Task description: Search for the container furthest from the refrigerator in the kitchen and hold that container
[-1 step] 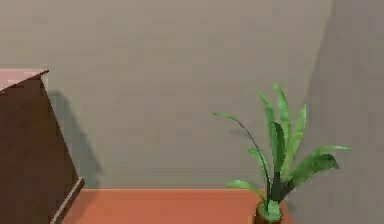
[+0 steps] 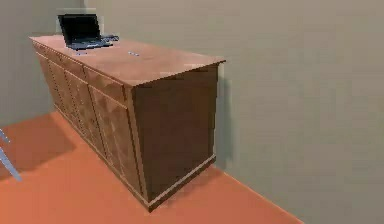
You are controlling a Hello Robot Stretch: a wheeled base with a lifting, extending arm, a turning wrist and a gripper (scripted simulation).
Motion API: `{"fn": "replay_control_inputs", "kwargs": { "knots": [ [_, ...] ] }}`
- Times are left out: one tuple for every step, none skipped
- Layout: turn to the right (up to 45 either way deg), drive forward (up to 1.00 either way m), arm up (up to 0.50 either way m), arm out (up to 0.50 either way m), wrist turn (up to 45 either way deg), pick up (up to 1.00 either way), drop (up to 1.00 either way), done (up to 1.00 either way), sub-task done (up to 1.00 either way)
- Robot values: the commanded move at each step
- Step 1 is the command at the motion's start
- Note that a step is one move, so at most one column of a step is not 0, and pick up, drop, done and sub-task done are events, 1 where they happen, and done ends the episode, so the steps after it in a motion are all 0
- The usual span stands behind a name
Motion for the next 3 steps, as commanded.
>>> {"fn": "replay_control_inputs", "kwargs": {
  "knots": [
    [-45.0,0.0,0.0,0.0,0.0,0.0,0.0,0.0,0.0],
    [-45.0,0.0,0.0,0.0,0.0,0.0,0.0,0.0,0.0],
    [-30.0,0.0,0.0,0.0,0.0,0.0,0.0,0.0,0.0]
  ]
}}
